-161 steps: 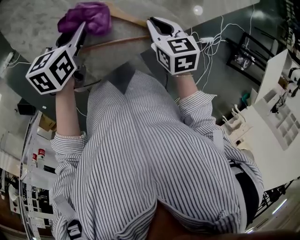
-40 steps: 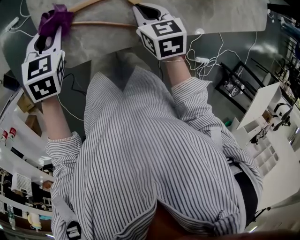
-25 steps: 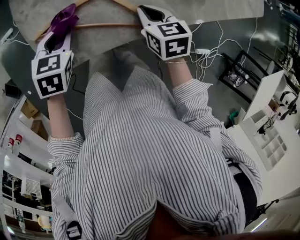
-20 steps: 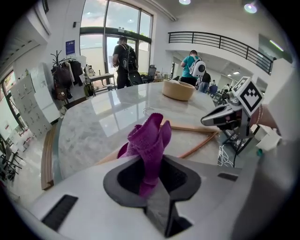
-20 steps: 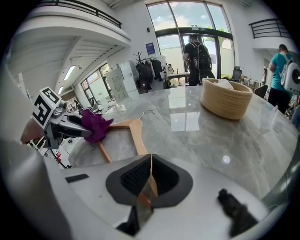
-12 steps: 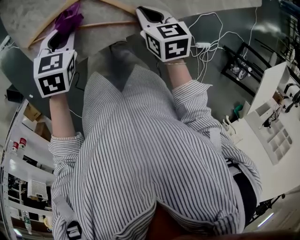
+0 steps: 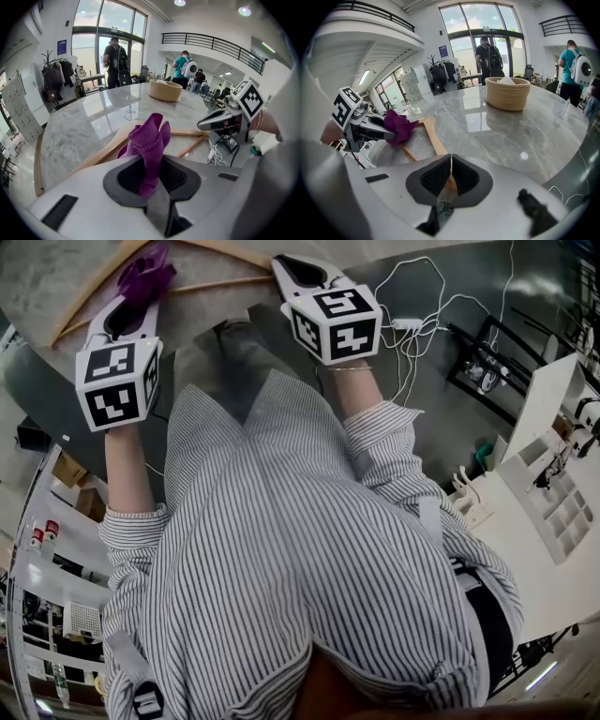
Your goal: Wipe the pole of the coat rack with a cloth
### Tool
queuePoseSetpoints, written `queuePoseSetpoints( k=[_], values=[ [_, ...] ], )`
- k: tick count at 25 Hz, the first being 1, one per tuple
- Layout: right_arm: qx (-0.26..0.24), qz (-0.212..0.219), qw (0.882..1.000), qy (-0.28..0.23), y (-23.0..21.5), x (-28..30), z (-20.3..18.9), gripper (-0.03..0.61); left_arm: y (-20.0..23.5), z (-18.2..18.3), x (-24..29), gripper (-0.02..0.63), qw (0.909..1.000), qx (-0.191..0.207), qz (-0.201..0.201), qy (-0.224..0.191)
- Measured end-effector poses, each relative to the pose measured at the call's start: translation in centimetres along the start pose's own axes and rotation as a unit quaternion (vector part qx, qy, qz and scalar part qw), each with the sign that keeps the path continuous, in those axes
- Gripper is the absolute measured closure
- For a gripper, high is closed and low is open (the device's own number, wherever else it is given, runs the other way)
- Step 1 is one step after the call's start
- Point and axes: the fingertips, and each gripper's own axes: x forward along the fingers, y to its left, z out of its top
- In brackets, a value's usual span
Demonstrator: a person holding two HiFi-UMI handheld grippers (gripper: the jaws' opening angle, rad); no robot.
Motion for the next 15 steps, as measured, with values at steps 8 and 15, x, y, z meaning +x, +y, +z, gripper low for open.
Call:
queuePoseSetpoints(
  k=[8,15],
  values=[
    [0.017,0.006,1.000,0.008,-0.5,-0.6,-1.6,0.561,-1.2,0.4,0.1,0.520,1.0000,0.007,0.004,0.002],
    [0.017,0.011,1.000,0.007,-0.6,-0.6,-2.1,0.561,-2.3,0.5,0.4,0.520,0.9999,0.010,0.010,-0.001]
  ],
)
